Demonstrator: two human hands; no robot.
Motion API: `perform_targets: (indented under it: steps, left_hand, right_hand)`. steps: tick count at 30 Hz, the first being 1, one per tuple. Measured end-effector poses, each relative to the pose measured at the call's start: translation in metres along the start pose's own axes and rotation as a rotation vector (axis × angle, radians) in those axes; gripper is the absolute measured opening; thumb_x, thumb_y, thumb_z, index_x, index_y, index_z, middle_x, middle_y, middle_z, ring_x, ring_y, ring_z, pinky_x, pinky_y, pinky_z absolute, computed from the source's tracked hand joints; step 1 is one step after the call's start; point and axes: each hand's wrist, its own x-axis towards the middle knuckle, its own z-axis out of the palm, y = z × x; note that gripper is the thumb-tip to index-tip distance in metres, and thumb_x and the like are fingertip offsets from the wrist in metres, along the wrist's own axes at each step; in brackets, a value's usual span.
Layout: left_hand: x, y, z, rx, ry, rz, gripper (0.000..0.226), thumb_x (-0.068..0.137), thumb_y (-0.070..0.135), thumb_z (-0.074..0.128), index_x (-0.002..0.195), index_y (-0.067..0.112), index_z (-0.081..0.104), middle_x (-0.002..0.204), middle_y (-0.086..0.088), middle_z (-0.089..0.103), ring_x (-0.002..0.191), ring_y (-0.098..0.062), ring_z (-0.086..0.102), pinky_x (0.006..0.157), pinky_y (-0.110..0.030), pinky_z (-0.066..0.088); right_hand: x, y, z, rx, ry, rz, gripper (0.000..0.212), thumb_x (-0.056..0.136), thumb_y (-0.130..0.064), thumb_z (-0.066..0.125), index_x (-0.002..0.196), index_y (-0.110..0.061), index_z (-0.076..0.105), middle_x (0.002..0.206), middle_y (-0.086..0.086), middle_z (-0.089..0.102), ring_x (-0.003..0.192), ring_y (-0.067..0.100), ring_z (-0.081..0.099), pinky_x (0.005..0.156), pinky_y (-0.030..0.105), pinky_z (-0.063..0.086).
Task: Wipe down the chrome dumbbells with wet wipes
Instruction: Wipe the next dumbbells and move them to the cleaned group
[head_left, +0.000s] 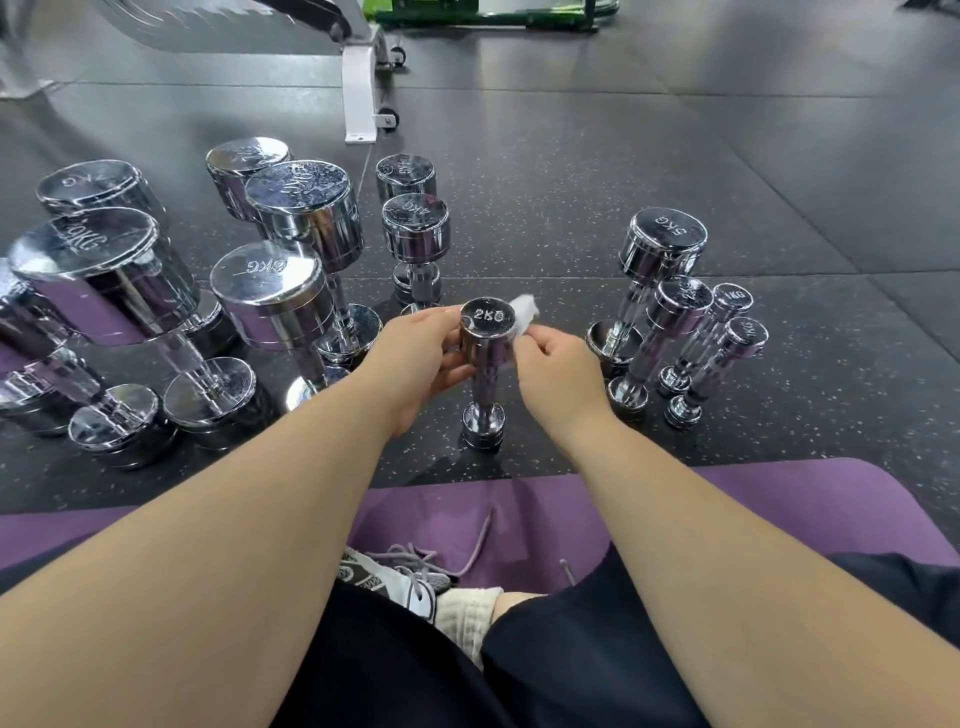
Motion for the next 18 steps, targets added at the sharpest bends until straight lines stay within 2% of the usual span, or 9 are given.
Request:
perform_targets:
  steps: [2,4,5,7,10,13,15,16,18]
  left_hand:
    - [0.000,0.000,0.001,0.001,-0.017,-0.010,0.030,0.094,0.005,0.045,0.101,0.017,0.072,0.085,-0.004,0.072,0.080,-0.016,0.066,0.084,-0.032,0.058]
    - [-0.001,-0.002,0.002,-0.008,-0.051,-0.004,0.038,0.090,-0.001,0.039,0.099,0.014,0.073,0.078,-0.003,0.071,0.078,-0.015,0.066,0.088,-0.033,0.058]
    - [-0.002,-0.002,0.002,-0.010,-0.056,0.004,0.036,0.090,-0.001,0.040,0.099,0.012,0.072,0.084,-0.007,0.073,0.080,-0.017,0.066,0.086,-0.031,0.058]
    - [-0.001,-0.001,0.001,-0.006,-0.046,0.002,0.034,0.092,0.001,0.042,0.105,0.011,0.072,0.102,-0.013,0.074,0.088,-0.017,0.067,0.076,-0.026,0.059]
    - [0.003,0.000,-0.001,-0.013,-0.037,-0.043,0.048,0.089,-0.007,0.033,0.110,0.016,0.069,0.097,-0.008,0.075,0.086,-0.015,0.068,0.072,-0.024,0.059]
    - [-0.001,0.000,0.002,-0.007,-0.050,-0.049,0.058,0.078,-0.016,0.027,0.101,0.017,0.069,0.091,-0.006,0.076,0.080,-0.015,0.068,0.078,-0.026,0.060]
    - [-0.003,0.002,0.005,0.000,-0.061,-0.030,0.061,0.075,-0.018,0.027,0.100,0.017,0.069,0.095,-0.007,0.075,0.081,-0.014,0.069,0.084,-0.028,0.058]
    - [-0.003,0.002,0.005,-0.007,-0.051,-0.035,0.059,0.076,-0.017,0.028,0.100,0.017,0.070,0.094,-0.007,0.074,0.079,-0.014,0.068,0.087,-0.030,0.058]
    - [-0.002,0.002,0.003,-0.056,-0.015,-0.043,0.043,0.086,-0.005,0.037,0.102,0.016,0.070,0.085,-0.004,0.073,0.078,-0.015,0.063,0.089,-0.033,0.057]
  right_hand:
    - [0.000,-0.004,-0.001,0.041,0.047,-0.033,0.024,0.094,-0.021,0.050,0.087,-0.017,0.073,0.066,-0.018,0.059,0.063,0.006,0.051,0.062,0.026,0.043]
    - [0.001,-0.014,0.003,0.130,0.068,-0.120,0.023,0.094,-0.019,0.056,0.106,-0.019,0.075,0.109,-0.018,0.068,0.100,-0.001,0.060,0.091,0.016,0.045]
    - [-0.001,-0.017,0.007,0.122,0.036,-0.168,0.024,0.093,-0.017,0.058,0.110,-0.018,0.075,0.124,-0.014,0.065,0.116,-0.001,0.056,0.102,0.015,0.040]
    - [-0.005,-0.015,0.013,0.033,-0.015,-0.226,0.024,0.093,-0.015,0.060,0.112,-0.018,0.074,0.136,-0.008,0.059,0.133,0.003,0.046,0.111,0.017,0.033]
    - [-0.008,-0.006,0.013,0.041,0.084,-0.245,0.022,0.086,-0.014,0.067,0.105,-0.018,0.076,0.130,-0.006,0.064,0.125,0.005,0.054,0.107,0.023,0.041]
    - [-0.006,-0.001,0.007,0.234,0.175,-0.124,0.007,0.083,-0.017,0.072,0.084,-0.023,0.075,0.107,-0.014,0.071,0.095,0.002,0.066,0.089,0.027,0.052]
    - [-0.002,-0.003,0.004,0.276,0.162,-0.032,0.006,0.085,-0.023,0.071,0.080,-0.026,0.073,0.085,-0.018,0.071,0.077,0.002,0.064,0.077,0.028,0.051]
    - [-0.001,-0.003,0.003,0.275,0.148,-0.013,0.005,0.086,-0.025,0.069,0.082,-0.026,0.073,0.081,-0.018,0.070,0.074,0.002,0.062,0.076,0.029,0.051]
    - [-0.004,-0.008,0.005,0.238,0.087,-0.079,0.012,0.088,-0.021,0.067,0.091,-0.027,0.077,0.106,-0.017,0.070,0.097,0.000,0.063,0.092,0.027,0.049]
